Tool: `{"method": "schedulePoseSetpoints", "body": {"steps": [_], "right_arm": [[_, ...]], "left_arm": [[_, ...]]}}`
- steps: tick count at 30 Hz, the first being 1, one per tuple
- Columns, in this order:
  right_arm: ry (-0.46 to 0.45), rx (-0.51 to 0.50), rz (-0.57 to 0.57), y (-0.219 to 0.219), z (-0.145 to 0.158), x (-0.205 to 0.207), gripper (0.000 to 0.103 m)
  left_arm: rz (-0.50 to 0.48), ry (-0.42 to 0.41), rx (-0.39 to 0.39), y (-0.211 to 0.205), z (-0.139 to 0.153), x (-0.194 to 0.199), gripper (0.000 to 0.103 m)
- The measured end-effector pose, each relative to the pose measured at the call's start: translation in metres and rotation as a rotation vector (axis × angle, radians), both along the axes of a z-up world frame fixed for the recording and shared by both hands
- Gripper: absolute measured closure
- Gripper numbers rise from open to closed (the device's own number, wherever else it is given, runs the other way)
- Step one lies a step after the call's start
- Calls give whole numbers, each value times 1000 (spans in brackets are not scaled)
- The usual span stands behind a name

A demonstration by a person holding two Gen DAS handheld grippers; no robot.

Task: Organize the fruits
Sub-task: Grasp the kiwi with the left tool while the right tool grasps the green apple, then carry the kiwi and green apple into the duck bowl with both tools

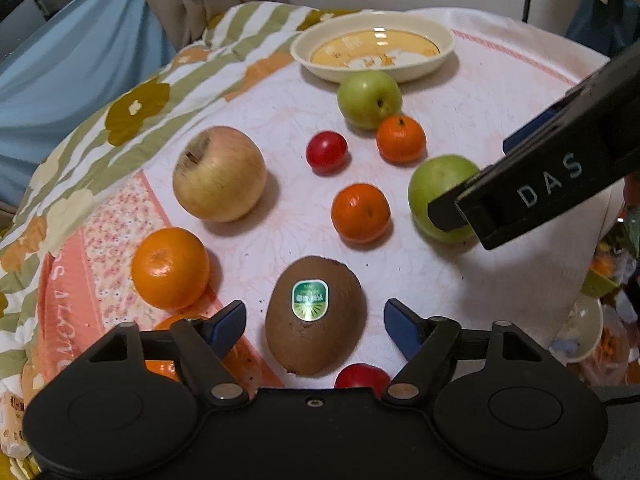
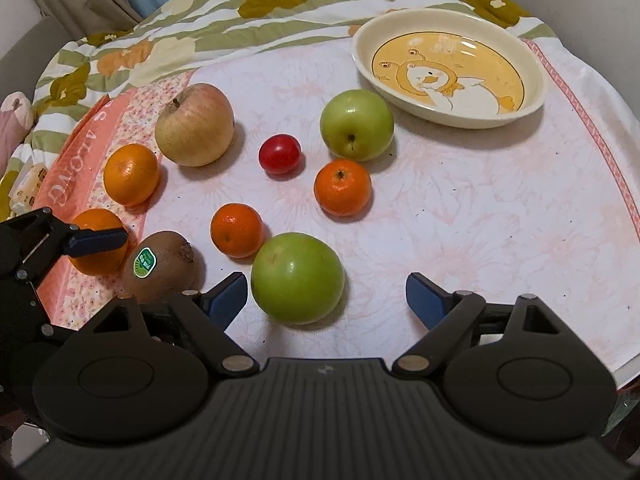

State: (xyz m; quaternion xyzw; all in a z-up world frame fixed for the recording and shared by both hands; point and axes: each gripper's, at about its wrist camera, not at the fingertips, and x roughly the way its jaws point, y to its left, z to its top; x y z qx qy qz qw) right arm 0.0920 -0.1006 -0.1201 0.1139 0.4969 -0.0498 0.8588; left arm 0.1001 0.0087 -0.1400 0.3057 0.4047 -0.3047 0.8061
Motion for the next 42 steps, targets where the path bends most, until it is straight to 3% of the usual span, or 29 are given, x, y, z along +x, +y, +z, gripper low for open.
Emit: {"method": "schedulePoseSetpoints", "body": {"steps": [5, 8, 23, 32, 42], "right_arm": [[16, 0, -4, 3, -8, 4, 5], [21, 5, -4, 5, -11, 5, 8], [25, 22, 15, 12, -16, 11, 33], [8, 11, 17, 12, -7, 7, 34], [-70, -10, 2, -24, 41, -3, 34]], "left_arm": [[-17, 6, 7, 0, -5, 3, 35], [-12, 16, -7, 3, -4, 5, 46], [11, 31, -44, 9, -2, 6, 49], [27, 13, -79, 13, 11, 1, 49], [98, -47, -122, -6, 57, -5, 49]]}}
